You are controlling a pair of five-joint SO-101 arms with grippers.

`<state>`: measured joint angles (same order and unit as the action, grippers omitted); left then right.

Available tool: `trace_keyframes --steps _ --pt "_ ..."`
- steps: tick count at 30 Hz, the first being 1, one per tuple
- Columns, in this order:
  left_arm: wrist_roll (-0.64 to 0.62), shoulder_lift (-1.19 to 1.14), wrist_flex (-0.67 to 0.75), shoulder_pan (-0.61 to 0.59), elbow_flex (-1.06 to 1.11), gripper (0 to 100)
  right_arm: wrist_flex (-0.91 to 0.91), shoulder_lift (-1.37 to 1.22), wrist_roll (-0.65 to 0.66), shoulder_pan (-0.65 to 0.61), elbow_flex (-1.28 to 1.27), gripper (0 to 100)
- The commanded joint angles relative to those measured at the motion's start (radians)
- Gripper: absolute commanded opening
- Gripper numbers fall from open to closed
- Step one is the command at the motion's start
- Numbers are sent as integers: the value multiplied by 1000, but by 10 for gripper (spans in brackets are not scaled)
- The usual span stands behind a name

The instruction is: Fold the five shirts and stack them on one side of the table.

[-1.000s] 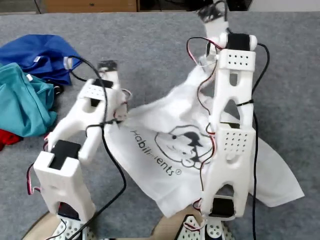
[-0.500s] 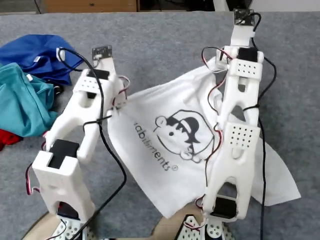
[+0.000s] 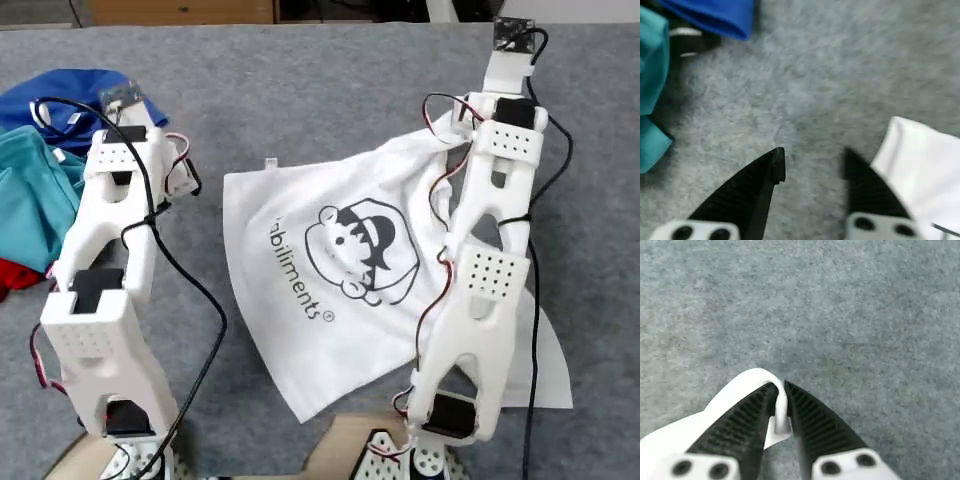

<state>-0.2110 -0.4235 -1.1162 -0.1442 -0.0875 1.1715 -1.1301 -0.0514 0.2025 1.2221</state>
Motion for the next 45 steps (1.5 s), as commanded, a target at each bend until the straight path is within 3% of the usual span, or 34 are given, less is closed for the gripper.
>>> trace_keyframes --steps 1,10,17,24,34,40,45 --pt "-26 -16 0 -32 -68 319 -20 7 -3 16 54 5" --pt "-311 -134 -9 100 -333 314 -21 5 -2 8 50 5" --pt "-583 -323 -190 160 -595 273 -21 5 -2 8 50 5" --pt "-615 -541 -391 189 -910 167 -21 5 -2 8 50 5" --pt "-666 -743 -508 236 -1238 125 -21 5 -2 7 50 5" --pt "-674 -769 -559 265 -1298 120 -21 4 -2 7 50 5" --pt "-724 -769 -555 261 -1298 18 -21 -12 -2 7 58 5"
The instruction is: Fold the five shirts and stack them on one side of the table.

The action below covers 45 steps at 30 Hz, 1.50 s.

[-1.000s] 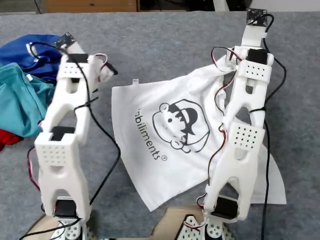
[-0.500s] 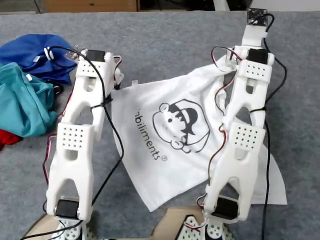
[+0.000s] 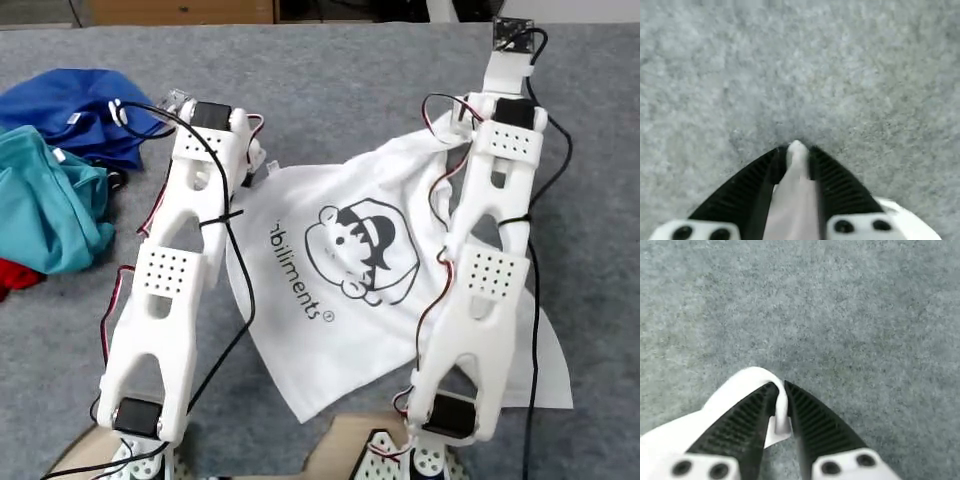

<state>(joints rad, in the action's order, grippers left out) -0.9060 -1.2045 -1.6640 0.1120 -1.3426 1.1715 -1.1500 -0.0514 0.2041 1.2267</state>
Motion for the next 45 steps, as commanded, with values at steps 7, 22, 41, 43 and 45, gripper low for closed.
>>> trace_keyframes --steps 7,22,41,43,45 --pt "-26 21 -14 -26 -94 18 -23 8 -2 5 54 5" --pt "221 320 -95 -101 -331 18 462 208 0 -44 453 5" --pt "764 1303 -98 -100 173 18 465 1063 261 -35 435 5" --pt "801 1429 -98 -100 319 18 468 1118 285 -35 437 5" --pt "839 1555 -97 -100 456 18 471 1179 301 -31 435 5"
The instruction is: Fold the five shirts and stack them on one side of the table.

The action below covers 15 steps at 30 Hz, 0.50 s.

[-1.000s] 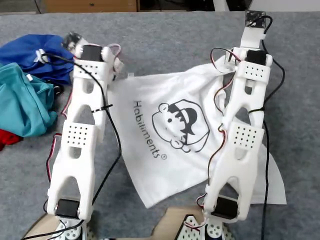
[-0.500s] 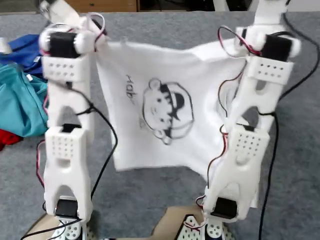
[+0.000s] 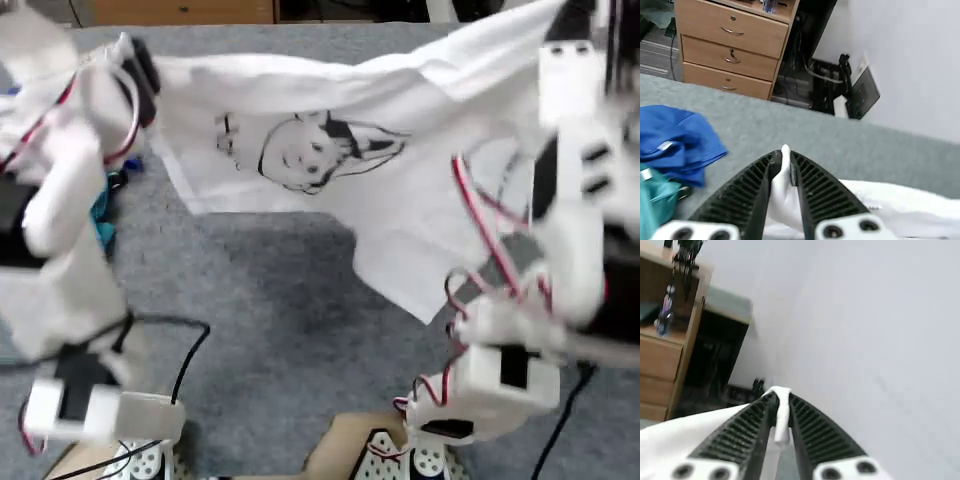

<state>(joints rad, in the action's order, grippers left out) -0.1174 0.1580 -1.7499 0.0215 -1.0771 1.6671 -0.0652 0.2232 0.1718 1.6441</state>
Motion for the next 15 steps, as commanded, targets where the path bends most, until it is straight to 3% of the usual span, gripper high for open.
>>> trace_keyframes --steps 1,8,15 --pt "66 255 -11 -9 256 18 -17 125 28 15 18 5" --pt "83 642 -8 -18 566 18 72 308 75 148 16 5" --pt "83 843 38 -18 612 18 101 427 155 275 16 5"
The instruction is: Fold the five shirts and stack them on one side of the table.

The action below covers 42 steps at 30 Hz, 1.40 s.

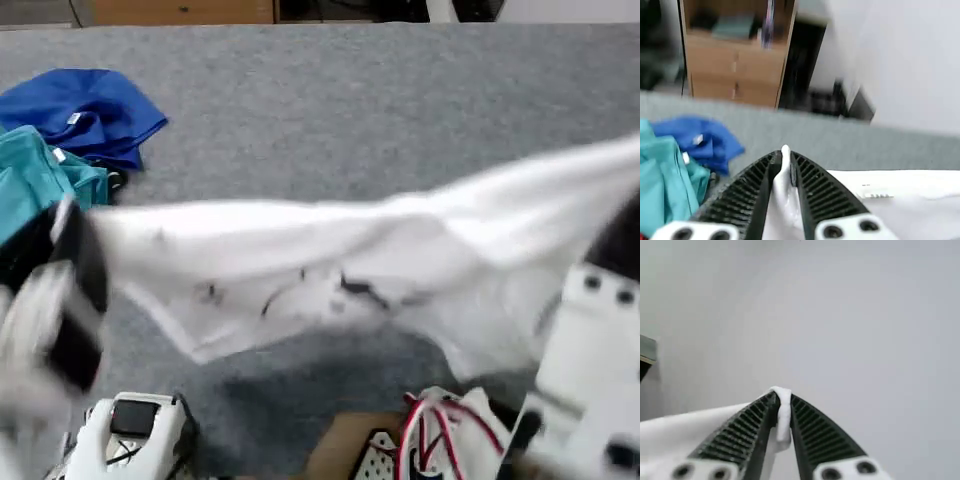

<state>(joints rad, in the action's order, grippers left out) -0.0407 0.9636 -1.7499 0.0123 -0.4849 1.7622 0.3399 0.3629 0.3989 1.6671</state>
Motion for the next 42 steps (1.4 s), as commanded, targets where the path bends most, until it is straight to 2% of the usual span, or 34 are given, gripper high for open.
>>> trace_keyframes --steps 1,5,10,13,15,18,20,25,27,32,42 --pt "6 51 61 -9 28 18 6 28 15 54 -8 6" --pt "6 91 158 -9 95 18 6 28 15 53 -16 6" --pt "6 119 258 -9 339 18 3 -1 15 39 -180 6" --pt "6 131 359 -9 529 18 -2 -38 25 -33 -325 8" --pt "6 140 465 -9 666 18 -2 -74 97 -116 -438 6" --pt "6 140 706 -9 891 18 -23 -137 209 -179 -599 7" --pt "6 139 916 -9 1051 18 -89 -182 226 -199 -685 5" --pt "12 134 1527 -11 1412 18 -384 -303 222 -211 -903 5" --pt "25 111 1685 -11 1494 18 -516 -354 222 -225 -981 5" --pt "101 -93 1749 -25 1445 18 -740 -464 218 -249 -1084 5" --pt "32 -641 1743 -97 1031 18 -720 -486 104 -251 -1096 5"
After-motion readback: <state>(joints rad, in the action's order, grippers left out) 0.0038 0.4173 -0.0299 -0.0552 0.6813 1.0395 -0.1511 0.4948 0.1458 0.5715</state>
